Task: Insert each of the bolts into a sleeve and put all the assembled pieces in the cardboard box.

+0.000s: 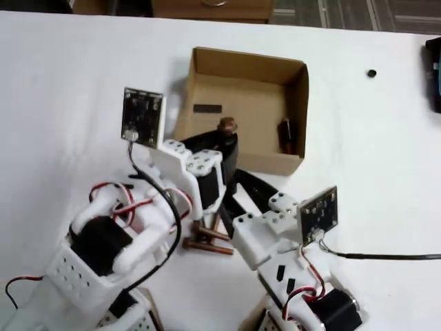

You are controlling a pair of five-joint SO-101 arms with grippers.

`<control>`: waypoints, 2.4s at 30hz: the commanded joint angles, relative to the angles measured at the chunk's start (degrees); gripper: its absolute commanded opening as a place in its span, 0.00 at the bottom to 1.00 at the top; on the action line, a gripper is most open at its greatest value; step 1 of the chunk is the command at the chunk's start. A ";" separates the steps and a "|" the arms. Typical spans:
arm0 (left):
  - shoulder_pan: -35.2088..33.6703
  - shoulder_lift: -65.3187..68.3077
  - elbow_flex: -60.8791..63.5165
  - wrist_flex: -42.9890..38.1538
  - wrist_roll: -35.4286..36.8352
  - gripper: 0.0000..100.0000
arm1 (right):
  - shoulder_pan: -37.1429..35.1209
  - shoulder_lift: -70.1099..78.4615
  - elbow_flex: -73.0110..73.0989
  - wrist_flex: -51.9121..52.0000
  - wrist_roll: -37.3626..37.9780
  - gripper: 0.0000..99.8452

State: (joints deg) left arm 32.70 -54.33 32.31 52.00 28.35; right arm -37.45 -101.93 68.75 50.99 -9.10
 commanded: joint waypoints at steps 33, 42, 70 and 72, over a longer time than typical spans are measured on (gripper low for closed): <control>-8.26 -6.33 -8.57 8.26 -9.85 0.25 | 24.13 1.19 -0.44 -1.89 -0.26 0.02; -16.09 -6.59 -1.80 17.67 -10.02 0.02 | 25.27 30.29 -24.00 -1.80 0.09 0.02; -41.41 -6.68 -0.22 42.20 -10.11 0.02 | 34.24 131.82 -95.56 20.53 0.09 0.02; -41.41 -6.68 -0.22 42.20 -10.02 0.02 | 33.98 135.25 -96.88 20.53 0.09 0.02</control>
State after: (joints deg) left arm -8.09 -60.57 32.22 93.93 18.59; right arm -3.52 30.90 -23.47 71.38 -9.01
